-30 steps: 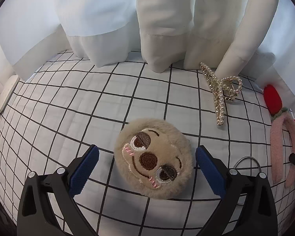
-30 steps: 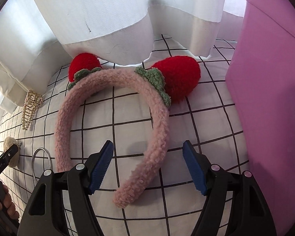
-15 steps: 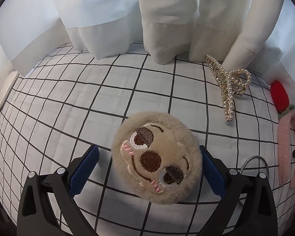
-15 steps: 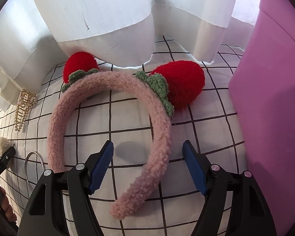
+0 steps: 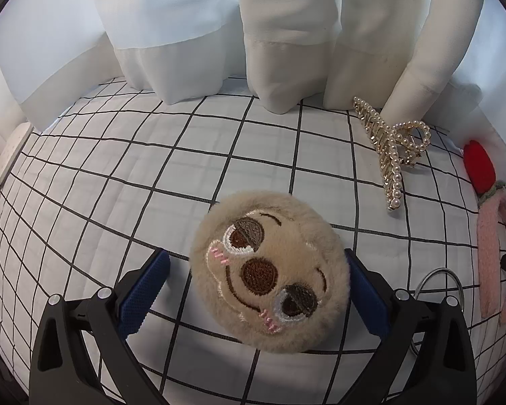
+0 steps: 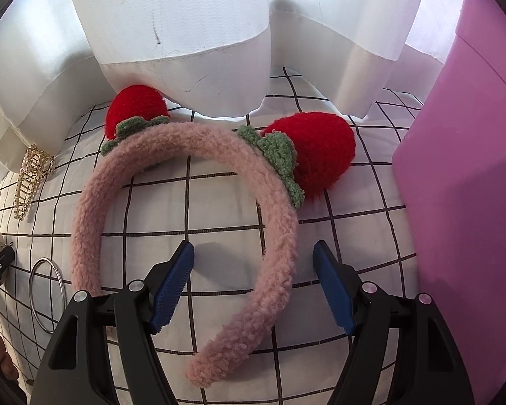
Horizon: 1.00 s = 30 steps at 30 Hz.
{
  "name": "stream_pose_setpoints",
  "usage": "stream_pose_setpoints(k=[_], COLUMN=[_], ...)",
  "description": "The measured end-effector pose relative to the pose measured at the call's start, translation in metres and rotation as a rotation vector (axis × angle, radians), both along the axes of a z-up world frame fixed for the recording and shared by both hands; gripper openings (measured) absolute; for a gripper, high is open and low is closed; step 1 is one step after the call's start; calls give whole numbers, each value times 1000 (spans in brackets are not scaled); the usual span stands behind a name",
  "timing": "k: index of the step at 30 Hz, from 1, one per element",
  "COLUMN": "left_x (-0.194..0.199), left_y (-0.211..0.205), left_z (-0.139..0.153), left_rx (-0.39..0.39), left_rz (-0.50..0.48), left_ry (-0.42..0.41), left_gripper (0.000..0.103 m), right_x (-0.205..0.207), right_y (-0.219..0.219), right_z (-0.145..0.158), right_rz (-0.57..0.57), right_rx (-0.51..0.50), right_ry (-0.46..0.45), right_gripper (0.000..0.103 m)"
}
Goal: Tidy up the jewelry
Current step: 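Grasp the beige plush sloth with the left tool while the right tool grasps the pink headband, then lift and carry the plush sloth and headband with both tools over the bin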
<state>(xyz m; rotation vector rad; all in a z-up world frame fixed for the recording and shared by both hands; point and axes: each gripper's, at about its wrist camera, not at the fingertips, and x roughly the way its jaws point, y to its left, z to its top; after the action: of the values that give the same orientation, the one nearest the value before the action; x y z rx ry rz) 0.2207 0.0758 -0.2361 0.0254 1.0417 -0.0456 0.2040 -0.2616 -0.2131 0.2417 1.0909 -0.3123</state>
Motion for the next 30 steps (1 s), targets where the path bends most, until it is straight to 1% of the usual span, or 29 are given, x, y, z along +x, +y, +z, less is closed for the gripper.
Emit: stream_pose_setpoints(k=[3,4,5,6,7,8,9,10,11,13,16,22,30], left_x=[-4,-6,-7,-9,-10,-11,-12,-14,-15,-16,-20,-27,-46], left_y=[-1,-1,-1,-2,-2,-3,-4,-4,-3,-2,2,10,11], left_z=[-1,-1,1,2,4,6,7,8,9,10,11,16,36], left_rx=[-2,-2,-1,-1,-2,-4,-4,-6,-7,-10,-22,-48,-41], left_rz=[1,0,-2,-4,-4,-5,-5,-6,-5,-2,5,30,18], left_ry=[3,1,-3,-6,-10,-13,-15,-19,-22,-23,-27,-18,-63], left_gripper=[95,93,91,86,80,78,73,64,61,54,47,46,46], right_x=[-3,-4,-5,-7,-7,-8,-9,-9,-11,-14,-20,-37,-61], right_y=[2,3,4,3,5,5,5,5,2,1,-1,5,19], right_z=[0,1,2,1,2,3,3,4,4,4,5,16,38], right_rz=[9,11,16,23,27,28,28,25,26,22,14,29,53], right_rx=[-3,-3,-4,-7,-12,-15,-14,-18,-14,3,17,17,27], right_ry=[-7,-9,-12,-18,-21,-22,-24,-24,-25,-34,-50,-94,-137], right_gripper=[68,68,63,52,45,36,27,21,13,12,10,10,10])
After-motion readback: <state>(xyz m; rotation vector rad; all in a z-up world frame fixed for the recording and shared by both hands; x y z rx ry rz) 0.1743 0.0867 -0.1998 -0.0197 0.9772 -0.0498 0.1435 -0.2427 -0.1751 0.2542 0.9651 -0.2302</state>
